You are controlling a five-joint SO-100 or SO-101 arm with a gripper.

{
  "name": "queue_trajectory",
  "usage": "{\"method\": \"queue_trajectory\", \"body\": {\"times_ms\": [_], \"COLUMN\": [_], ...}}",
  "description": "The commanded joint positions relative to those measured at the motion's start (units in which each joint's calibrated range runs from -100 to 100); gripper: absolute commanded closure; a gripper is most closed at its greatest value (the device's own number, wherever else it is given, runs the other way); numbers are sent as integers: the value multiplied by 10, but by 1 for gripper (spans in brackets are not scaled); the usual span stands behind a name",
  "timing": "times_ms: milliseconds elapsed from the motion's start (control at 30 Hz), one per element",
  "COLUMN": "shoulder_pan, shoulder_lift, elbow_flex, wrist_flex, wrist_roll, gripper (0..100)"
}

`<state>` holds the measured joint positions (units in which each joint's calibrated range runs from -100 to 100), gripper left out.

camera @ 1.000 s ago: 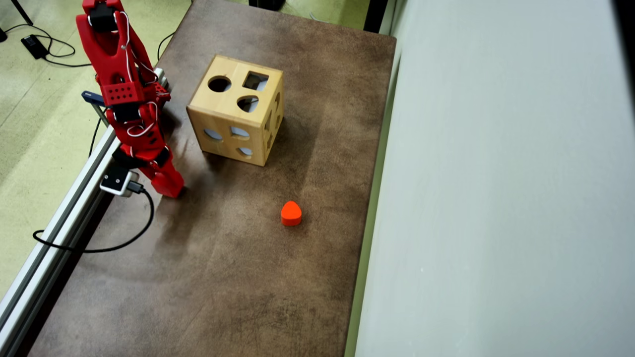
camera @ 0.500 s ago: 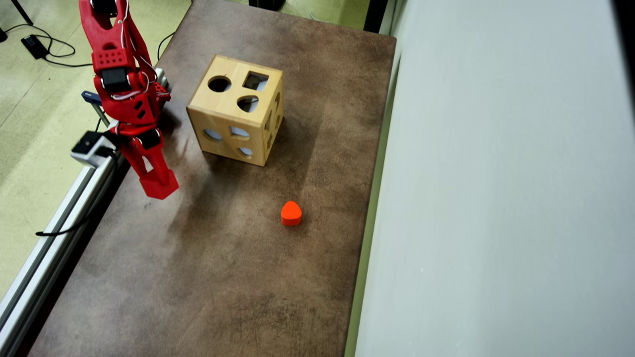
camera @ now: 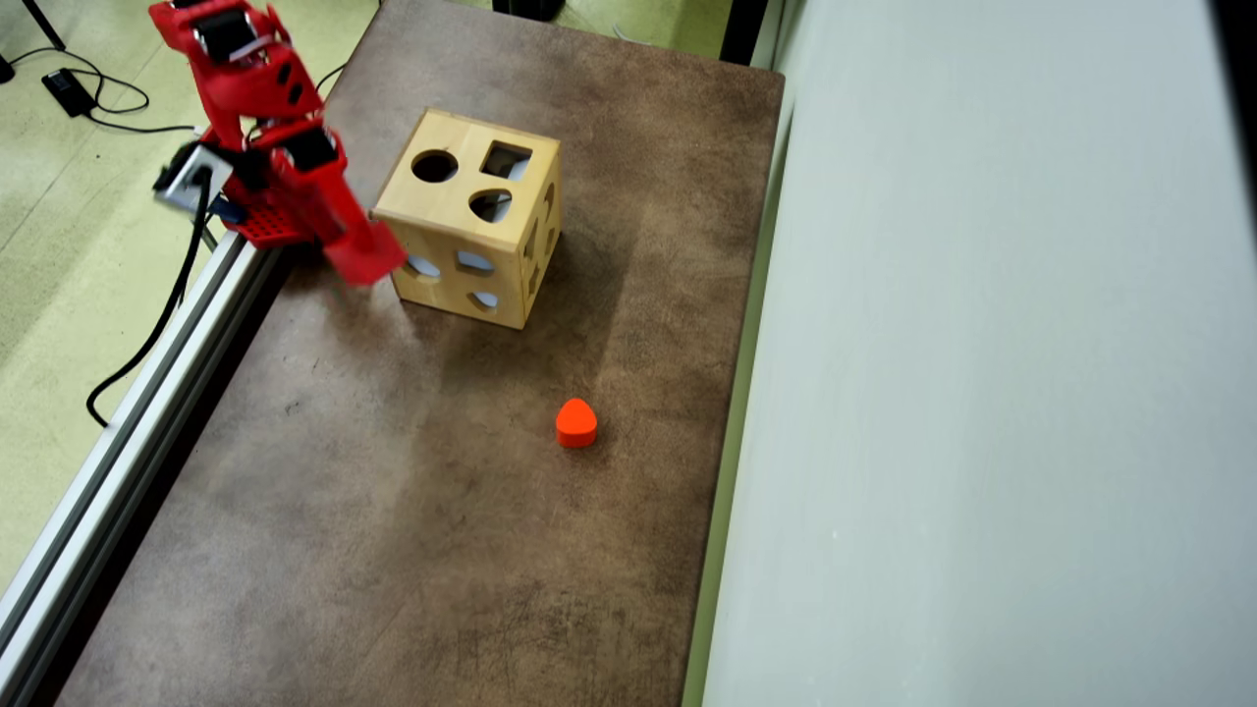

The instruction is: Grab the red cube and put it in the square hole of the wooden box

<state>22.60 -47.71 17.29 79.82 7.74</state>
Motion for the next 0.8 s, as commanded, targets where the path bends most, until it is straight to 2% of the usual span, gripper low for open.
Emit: {"method": "queue_trajectory", "body": {"times_ms": [0,300,767], "shoulder_pan": [-47,-141,-222], "shoulder_lift": [42,164,287], "elbow_flex": [-134,-277,-299], "wrist_flex": [67,178,180], "wrist_roll": [-15,-58,-95], "gripper": [98,98,98]}}
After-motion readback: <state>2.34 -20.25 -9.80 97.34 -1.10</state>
